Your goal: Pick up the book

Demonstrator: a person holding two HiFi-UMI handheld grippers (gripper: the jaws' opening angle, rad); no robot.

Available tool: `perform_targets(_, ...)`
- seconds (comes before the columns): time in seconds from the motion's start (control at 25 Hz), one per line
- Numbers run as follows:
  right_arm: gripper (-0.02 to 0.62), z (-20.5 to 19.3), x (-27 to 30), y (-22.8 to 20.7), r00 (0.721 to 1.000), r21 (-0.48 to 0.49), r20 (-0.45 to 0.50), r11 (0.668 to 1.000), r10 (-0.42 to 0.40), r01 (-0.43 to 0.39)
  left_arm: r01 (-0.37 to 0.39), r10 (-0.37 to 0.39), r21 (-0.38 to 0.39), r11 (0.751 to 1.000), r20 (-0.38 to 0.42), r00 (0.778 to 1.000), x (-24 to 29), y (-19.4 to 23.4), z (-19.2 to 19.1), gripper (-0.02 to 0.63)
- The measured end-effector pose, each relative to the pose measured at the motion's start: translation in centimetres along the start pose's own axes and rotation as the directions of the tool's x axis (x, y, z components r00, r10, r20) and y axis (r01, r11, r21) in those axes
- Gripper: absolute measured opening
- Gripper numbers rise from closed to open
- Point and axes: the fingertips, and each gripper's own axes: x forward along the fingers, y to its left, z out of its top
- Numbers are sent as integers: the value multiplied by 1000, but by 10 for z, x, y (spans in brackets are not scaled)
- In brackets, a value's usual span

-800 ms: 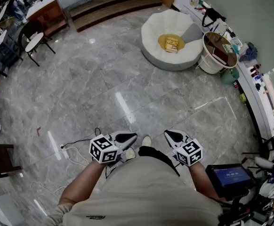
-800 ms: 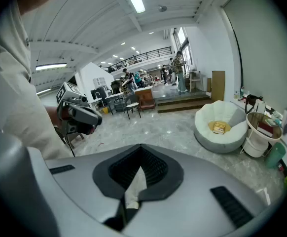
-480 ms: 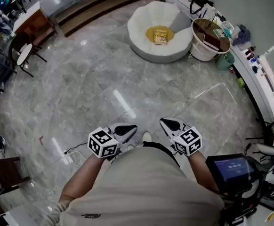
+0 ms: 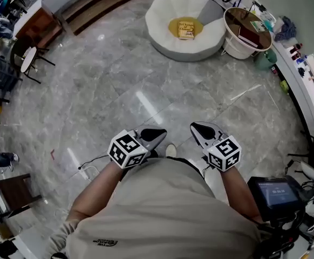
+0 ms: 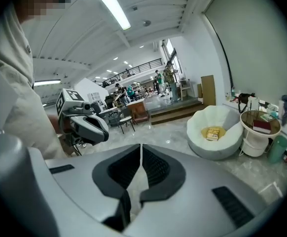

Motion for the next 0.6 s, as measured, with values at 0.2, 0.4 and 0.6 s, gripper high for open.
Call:
perform_targets(0.2,68,15,26,-27,999,75,44,997,-21,17,11,-11,-15,1000,-20,1000,9,29,9,8)
perform_targets(0.4,103,36,74,-63,998,109,48,993,-41,36,37,-37,-34,999,8,999,18,93,24,8)
perform_targets(0.6,106,74,139,-102,994,193,47,977,-97,87,90,-89,-28,996,45,995,14,181,64,9)
